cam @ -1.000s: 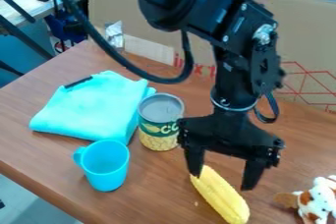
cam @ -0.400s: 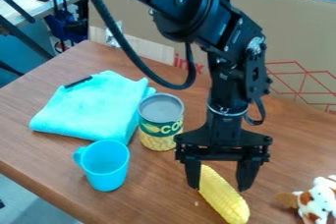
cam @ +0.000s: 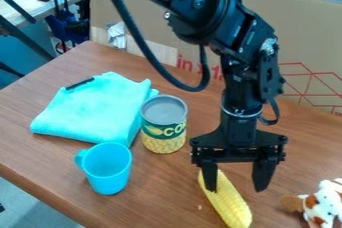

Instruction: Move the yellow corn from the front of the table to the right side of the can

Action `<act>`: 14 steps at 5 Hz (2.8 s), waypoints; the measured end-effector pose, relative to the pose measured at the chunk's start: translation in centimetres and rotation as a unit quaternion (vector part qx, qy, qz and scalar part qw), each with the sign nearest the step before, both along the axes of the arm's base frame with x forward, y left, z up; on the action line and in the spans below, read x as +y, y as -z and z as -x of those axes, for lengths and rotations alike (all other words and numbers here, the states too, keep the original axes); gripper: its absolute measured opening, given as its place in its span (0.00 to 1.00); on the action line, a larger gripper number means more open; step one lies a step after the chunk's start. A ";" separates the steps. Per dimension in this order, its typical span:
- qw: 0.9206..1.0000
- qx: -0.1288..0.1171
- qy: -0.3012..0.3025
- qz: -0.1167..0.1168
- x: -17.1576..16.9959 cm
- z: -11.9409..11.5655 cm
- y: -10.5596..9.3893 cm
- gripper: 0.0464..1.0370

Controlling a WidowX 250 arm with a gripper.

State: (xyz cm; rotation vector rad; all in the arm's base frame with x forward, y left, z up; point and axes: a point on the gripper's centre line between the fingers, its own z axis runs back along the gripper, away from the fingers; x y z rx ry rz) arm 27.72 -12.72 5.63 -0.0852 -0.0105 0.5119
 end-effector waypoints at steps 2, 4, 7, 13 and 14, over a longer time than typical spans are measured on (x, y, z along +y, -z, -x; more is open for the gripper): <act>0.996 0.089 -0.027 -0.016 0.0 0.4 3.0 0.96; 0.995 0.097 0.027 0.002 0.3 -0.1 3.3 0.67; 0.930 0.066 0.340 -0.123 1.7 -4.3 -2.6 0.65; 0.937 -0.005 0.343 -0.058 5.0 -9.8 0.9 0.66; 0.935 0.005 0.349 -0.056 5.3 -9.7 1.2 0.73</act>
